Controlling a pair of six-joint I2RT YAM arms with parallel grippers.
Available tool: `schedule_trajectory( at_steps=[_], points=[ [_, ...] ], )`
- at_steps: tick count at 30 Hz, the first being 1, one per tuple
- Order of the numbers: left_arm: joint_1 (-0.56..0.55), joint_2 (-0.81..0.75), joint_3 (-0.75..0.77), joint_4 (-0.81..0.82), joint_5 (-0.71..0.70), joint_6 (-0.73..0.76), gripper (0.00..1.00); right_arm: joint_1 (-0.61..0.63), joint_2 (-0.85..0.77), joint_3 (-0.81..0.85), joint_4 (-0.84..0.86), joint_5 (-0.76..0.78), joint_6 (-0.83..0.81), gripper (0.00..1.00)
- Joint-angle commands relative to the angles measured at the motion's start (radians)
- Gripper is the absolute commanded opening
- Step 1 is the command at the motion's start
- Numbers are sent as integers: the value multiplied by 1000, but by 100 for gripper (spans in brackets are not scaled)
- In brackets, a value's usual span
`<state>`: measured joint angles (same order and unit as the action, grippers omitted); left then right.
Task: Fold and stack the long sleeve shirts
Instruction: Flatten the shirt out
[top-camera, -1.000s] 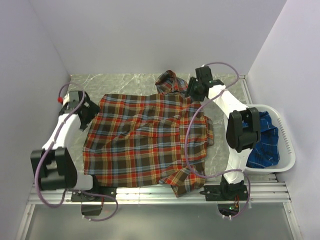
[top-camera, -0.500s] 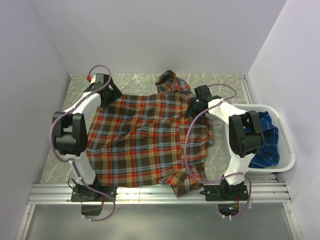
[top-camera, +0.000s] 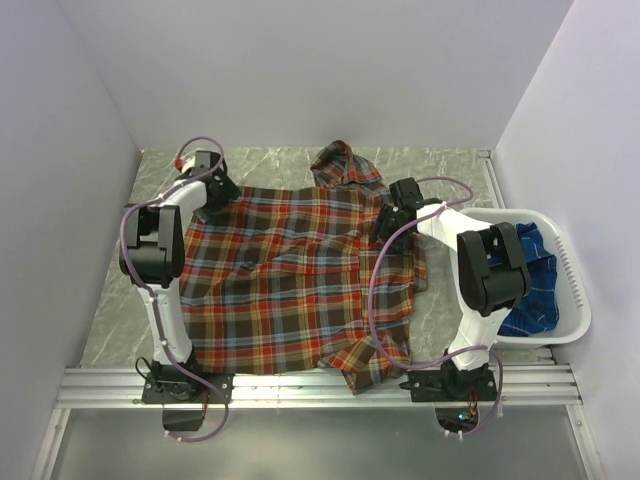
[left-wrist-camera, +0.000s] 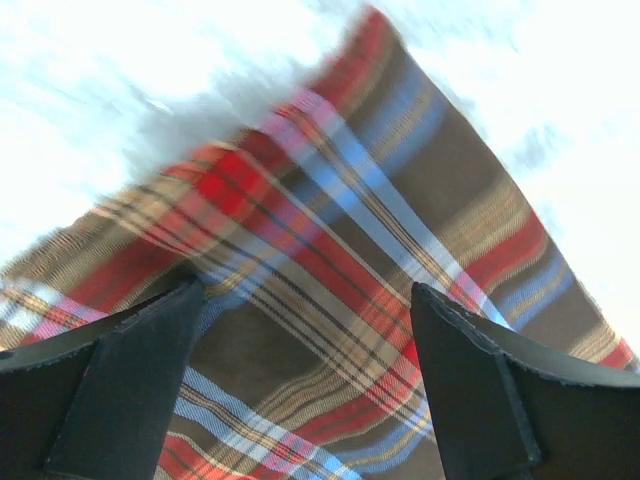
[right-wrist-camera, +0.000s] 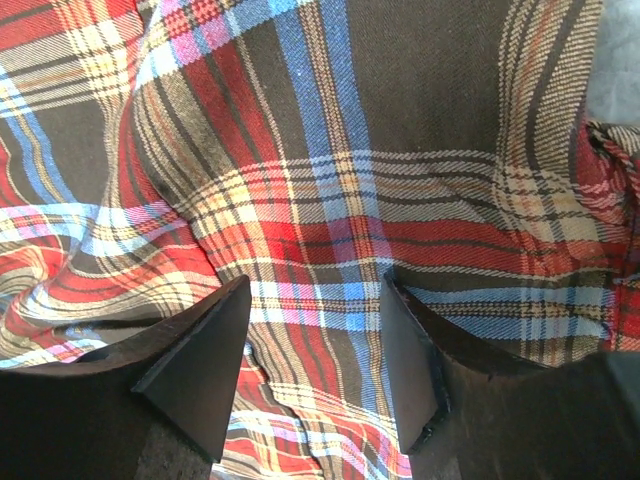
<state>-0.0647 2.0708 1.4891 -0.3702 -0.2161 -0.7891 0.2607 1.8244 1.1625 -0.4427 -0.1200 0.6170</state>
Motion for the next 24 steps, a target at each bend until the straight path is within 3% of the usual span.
schedule_trajectory(
  at_steps=[1, 14, 21, 24],
  points=[
    [58, 40, 28, -13, -32, -38, 93, -15, -16, -17, -34, 34, 10, 62],
    [134, 38, 62, -12, -5, -26, 97, -32, -42, 15, -80, 98, -37, 67],
    [131, -104, 73, -15, 84, -25, 99, 29, -94, 98, -128, 157, -115, 68],
    [111, -191, 39, -85, 43, -41, 99, 89, -90, 137, -160, 206, -123, 68]
  ],
)
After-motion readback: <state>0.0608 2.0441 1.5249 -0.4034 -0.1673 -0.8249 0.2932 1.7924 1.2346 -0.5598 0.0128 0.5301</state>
